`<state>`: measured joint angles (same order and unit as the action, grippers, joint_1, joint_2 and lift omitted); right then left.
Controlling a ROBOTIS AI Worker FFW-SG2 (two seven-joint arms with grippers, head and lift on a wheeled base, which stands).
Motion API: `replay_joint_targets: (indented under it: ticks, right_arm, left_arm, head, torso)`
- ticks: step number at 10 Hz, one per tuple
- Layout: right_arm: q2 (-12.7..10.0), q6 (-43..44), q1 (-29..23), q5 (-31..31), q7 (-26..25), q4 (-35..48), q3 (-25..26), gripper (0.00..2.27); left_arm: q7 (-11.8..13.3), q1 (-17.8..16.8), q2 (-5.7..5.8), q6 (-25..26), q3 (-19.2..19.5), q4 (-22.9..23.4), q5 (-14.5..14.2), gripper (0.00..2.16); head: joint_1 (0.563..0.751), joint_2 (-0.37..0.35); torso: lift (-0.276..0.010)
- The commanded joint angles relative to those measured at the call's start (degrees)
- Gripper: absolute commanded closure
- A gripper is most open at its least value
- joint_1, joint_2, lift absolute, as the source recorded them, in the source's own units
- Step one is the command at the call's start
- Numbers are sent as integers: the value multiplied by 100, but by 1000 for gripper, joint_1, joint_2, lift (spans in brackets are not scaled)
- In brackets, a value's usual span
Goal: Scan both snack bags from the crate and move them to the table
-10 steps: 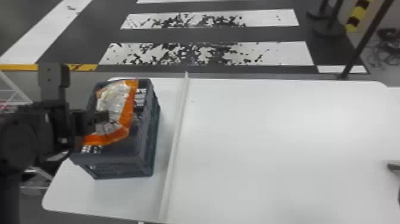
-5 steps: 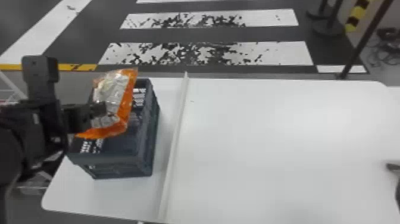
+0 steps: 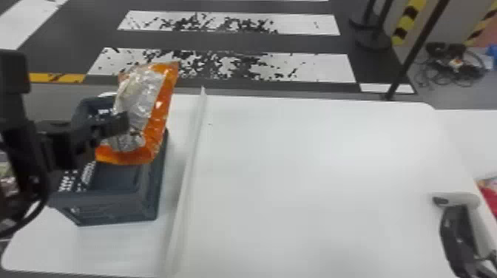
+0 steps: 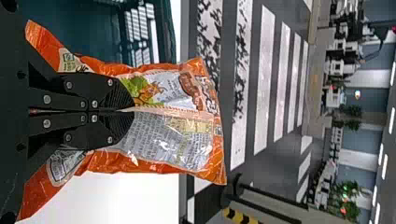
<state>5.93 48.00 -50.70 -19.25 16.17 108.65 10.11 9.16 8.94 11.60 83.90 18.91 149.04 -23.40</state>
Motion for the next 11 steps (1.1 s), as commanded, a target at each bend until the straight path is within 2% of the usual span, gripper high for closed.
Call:
replay_joint_targets:
  ticks: [1,3,4,5,6,7,8,9,10,11]
  right_arm:
    - [-4,3,8,0,1,16,17,103]
    - [-13,-14,-1,0,1,33,52,103]
    - [-13,-32,8,0,1,33,52,103]
    - [-13,-67,34,0,1,25,52,103]
    - [-13,-50,34,-70,1,33,78,103]
    - [-13,-50,34,-132,1,86,131,103]
    - [-13,-50,8,-193,1,139,175,103]
    - [-13,-32,-18,-255,1,174,219,103]
    - [-13,-14,-45,-308,1,218,281,103]
    - [-13,-14,-71,-395,1,288,333,103]
  left_arm:
    - [77,64,-184,26,-309,266,-77,2135]
    - [235,-42,-465,-9,-793,257,-33,2135]
    - [411,-103,-545,-44,-1188,99,213,2135]
    - [587,-156,-597,-185,-1628,-340,424,2135]
    - [657,-200,-624,-677,-2041,-885,494,2135]
    - [613,-288,-624,-1222,-2603,-1474,890,2135]
    - [569,-420,-632,-1574,-3060,-2028,1109,2135]
    - [517,-560,-641,-1960,-3588,-2502,1452,2135]
    - [446,-754,-712,-2189,-4106,-2933,1830,2135]
    - [420,-930,-747,-2382,-4537,-3329,2015,2135]
  head:
    - [695,-51]
    - [695,-154]
    - [695,-177]
    - [695,-231]
    - [695,-277]
    - [695,-327]
    - [695,-347]
    - [695,-350]
    - [695,-350]
    - [695,-350]
  torso:
    - [-87]
    - [-87]
    - [-87]
    - [-87]
    - [-87]
    - [-87]
    - [-87]
    - [-87]
    - [-87]
    - [-87]
